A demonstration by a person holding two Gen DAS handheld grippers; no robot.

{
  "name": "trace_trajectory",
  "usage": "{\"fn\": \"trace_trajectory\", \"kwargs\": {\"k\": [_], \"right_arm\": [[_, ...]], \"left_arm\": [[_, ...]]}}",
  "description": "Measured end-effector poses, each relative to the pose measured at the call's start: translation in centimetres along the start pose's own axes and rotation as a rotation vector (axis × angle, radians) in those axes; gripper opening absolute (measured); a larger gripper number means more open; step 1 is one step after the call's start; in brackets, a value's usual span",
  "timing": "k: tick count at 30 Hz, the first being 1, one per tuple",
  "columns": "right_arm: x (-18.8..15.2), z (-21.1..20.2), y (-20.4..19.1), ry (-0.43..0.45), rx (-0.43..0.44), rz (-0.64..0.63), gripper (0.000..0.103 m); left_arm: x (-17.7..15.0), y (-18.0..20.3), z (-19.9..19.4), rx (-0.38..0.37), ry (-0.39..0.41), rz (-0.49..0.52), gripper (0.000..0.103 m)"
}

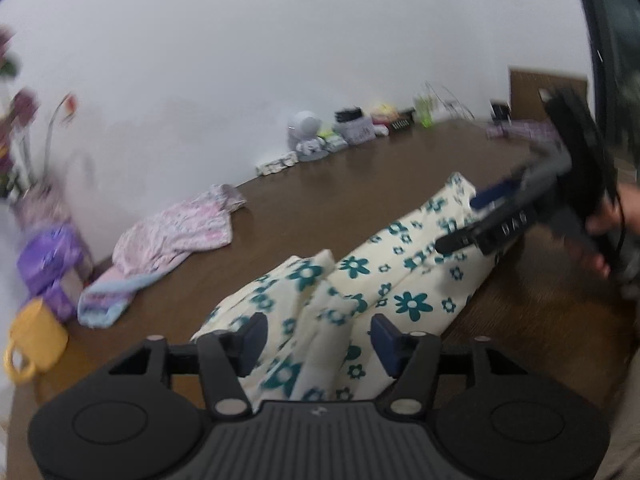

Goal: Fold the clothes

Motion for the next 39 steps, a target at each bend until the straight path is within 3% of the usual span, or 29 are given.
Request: {"fn": "trace_trajectory", "kwargs": {"k": [3, 8, 13, 17, 19, 23, 24, 25, 26, 33, 39], "right_arm": [[0.6, -0.5, -1.0, 0.009, 0.051, 0.020, 0.103], [2.9, -1.4, -6.1, 0.038, 0.260, -0.014, 0.100], [4.4, -1.2, -13.2, 0.033, 0.412, -0.215, 0.080], [3.7, -0.4, -17.8, -0.011, 0.494, -0.401, 0.062], [2.8, -0.3, -19.2, -0.025, 0.513, -0.495, 0.054], [1.1, 0.1, -20.5, -0.063, 0.524, -0.662, 0.050], [0.6, 0.5, -20.5, -0.087, 0.523, -0.689, 0.035], [0.3, 0.7, -20.3, -0.112, 0.527, -0.695, 0.012], [0.1, 0.8, -20.1, -0.139, 0.538, -0.681, 0.007], [0.5, 0.7, -17.9, -0.182, 0.534, -0.589, 0.007], [-0.9, 1.7, -16.3, -0.228, 0.508, -0.535, 0.007]], "left_arm": [[-0.2, -2.7, -2.1, 0.039, 0.005, -0.109, 0.067], [-2.0, -7.0, -3.2, 0.137, -0.032, -0.224, 0.064], [-4.4, -8.3, -2.2, 0.095, -0.105, -0.296, 0.029], [-5.8, -9.0, -1.6, 0.063, -0.138, -0.343, 0.026], [-6.0, -9.2, -1.6, 0.056, -0.138, -0.353, 0.026], [-5.9, -9.5, -1.6, 0.050, -0.126, -0.361, 0.026], [-5.9, -9.4, -1.6, 0.049, -0.126, -0.358, 0.026], [-5.9, -9.4, -1.6, 0.049, -0.126, -0.355, 0.026], [-5.9, -9.3, -1.6, 0.050, -0.127, -0.350, 0.026], [-5.7, -9.0, -0.6, 0.032, -0.129, -0.355, 0.026], [-4.9, -7.8, 0.4, -0.018, -0.112, -0.326, 0.017]]}}
Point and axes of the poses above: each gripper's, at about its wrist camera, not at the fingertips, and z roughly the way its jaws point, y to its right, x to its top, the point moved 9 cm from there along z, roughly the way its jaws point, and after that the axes turned 10 degrees about y, right-handed, at the moved point
